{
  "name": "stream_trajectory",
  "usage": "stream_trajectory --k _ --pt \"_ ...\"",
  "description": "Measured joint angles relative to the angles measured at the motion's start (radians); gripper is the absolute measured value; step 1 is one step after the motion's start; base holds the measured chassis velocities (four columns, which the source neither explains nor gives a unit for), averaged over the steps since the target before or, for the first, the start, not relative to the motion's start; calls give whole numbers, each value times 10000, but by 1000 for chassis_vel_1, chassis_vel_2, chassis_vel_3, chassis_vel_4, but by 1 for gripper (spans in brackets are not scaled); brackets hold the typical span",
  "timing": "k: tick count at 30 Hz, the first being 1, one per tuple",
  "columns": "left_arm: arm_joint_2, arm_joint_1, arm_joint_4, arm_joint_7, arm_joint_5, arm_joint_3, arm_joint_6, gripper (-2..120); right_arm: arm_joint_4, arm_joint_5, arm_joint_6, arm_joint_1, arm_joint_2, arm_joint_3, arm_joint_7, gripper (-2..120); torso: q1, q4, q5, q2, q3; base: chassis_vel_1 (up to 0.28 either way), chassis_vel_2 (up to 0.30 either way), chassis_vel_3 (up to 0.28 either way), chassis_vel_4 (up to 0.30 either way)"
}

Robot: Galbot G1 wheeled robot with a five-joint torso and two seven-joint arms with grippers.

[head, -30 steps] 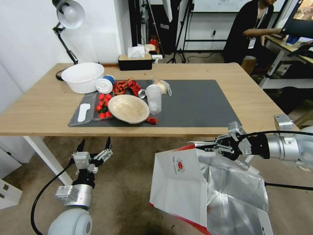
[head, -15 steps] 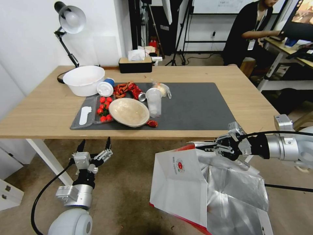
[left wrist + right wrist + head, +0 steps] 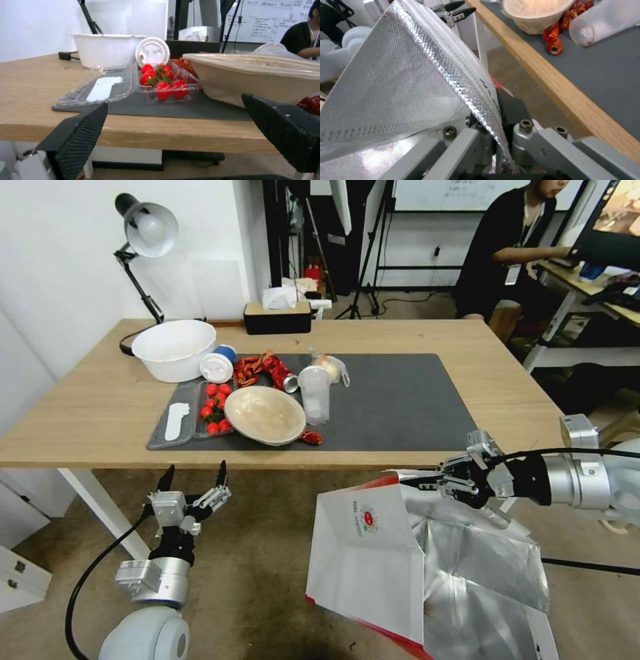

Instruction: Pick up the food delivery bag from the floor and place it on the table.

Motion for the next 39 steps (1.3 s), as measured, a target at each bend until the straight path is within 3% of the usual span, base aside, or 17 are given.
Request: stream_trajectory --k 16,26,39 --pt "46 51 -40 -3 -1 -32 -22 100 133 85 -7 -129 12 139 112 0 -26 0 1 -64 -35 0 0 0 0" --pt "8 99 -120 -4 11 -34 -33 100 432 1049 -92 161 -61 674 354 0 -42 0 0 -98 -56 0 0 0 0" --pt "-19 71 -120 1 30 40 -5 100 1079 3630 -414 411 -311 2746 992 0 -50 0 1 -118 -67 0 0 0 0"
